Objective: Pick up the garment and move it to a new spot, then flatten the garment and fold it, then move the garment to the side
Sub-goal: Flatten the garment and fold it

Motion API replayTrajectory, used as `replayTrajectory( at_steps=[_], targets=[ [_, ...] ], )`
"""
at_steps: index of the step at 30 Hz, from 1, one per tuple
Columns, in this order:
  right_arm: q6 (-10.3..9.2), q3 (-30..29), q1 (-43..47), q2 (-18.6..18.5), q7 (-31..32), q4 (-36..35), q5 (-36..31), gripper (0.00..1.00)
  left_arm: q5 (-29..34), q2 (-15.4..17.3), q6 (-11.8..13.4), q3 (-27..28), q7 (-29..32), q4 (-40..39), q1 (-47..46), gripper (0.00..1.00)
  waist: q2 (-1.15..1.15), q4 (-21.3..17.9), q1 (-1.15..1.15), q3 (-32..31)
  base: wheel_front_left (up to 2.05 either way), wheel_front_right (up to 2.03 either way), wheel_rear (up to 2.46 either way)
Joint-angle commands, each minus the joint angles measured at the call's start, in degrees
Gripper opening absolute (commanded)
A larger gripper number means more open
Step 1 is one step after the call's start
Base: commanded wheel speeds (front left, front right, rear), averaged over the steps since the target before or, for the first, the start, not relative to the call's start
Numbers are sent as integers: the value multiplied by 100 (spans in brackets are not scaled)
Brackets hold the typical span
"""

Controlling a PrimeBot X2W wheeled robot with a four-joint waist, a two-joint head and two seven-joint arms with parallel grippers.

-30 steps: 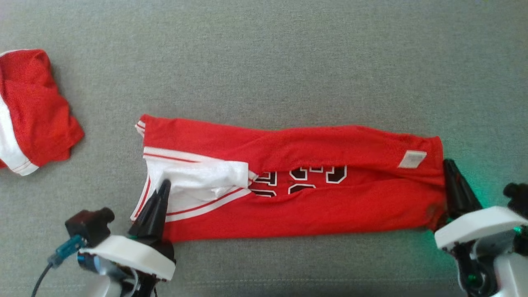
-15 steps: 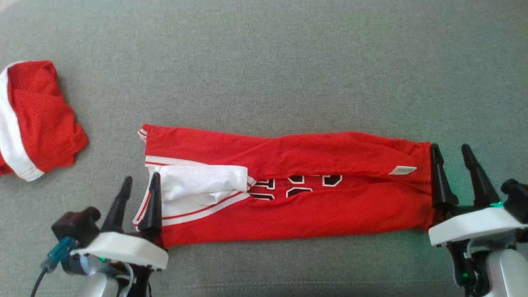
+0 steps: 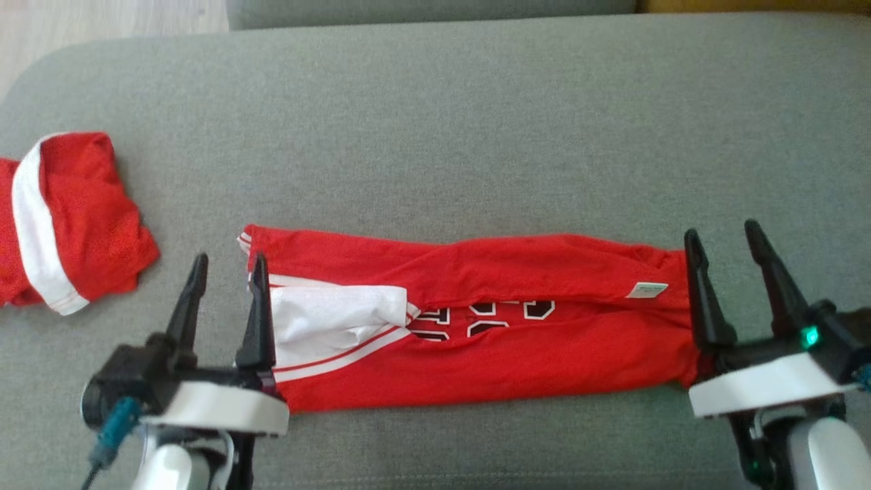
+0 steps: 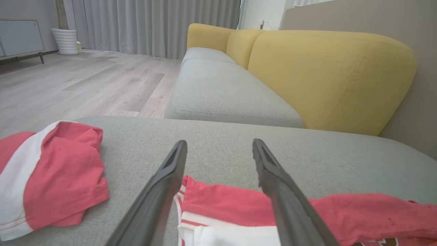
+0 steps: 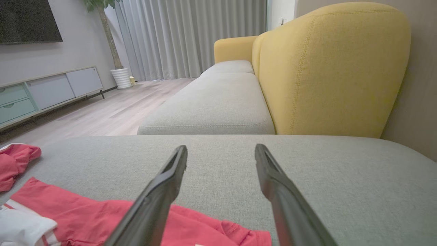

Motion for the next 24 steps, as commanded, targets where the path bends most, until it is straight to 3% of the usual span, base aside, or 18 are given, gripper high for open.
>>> replayTrajectory(
  at_steps=[1,17,24],
  targets=[
    [-5,153,30,-25,32,-231,-45,100,77,60,40,195,-69,-174,-26,100,0,-16,0,-58,0,0,0],
    [-5,56,134,61,144,-140,90,100,189,46,75,240,-70,-13,30,100,0,-26,0,-44,0,0,0],
    [-5,-425,-242,26,107,676,292,100,185,-15,-12,175,-70,36,-112,100,0,12,0,135,0,0,0]
  ],
)
